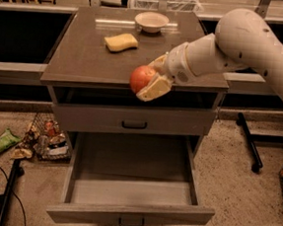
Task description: Place apple into middle drawer
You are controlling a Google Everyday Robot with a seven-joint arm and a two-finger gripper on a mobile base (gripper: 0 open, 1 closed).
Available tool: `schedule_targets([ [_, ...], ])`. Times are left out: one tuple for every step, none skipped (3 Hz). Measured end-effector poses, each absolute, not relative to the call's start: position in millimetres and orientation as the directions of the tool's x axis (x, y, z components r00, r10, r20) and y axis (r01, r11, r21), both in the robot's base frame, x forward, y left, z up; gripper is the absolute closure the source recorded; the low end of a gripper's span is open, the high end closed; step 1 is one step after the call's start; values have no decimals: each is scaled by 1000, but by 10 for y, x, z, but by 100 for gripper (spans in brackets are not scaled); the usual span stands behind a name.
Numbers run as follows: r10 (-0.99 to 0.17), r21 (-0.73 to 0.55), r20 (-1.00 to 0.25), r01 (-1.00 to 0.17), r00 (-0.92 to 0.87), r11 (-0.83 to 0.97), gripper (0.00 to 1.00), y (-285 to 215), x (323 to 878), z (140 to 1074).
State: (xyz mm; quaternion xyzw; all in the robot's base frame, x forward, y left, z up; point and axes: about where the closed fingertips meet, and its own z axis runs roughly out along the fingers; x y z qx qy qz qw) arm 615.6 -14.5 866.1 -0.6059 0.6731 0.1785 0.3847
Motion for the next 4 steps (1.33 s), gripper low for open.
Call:
schedule_targets([
  [-662, -206, -750, -954, 12, 216, 100, 62, 5829, 8319],
  [-624, -150, -780, -954, -46, 259, 100, 320, 5634, 7789],
  [-624, -150, -780, -954, -46, 259, 100, 320, 5634, 7789],
  [-602, -124, -795, -954, -69, 273, 100, 446, 5616, 7500],
])
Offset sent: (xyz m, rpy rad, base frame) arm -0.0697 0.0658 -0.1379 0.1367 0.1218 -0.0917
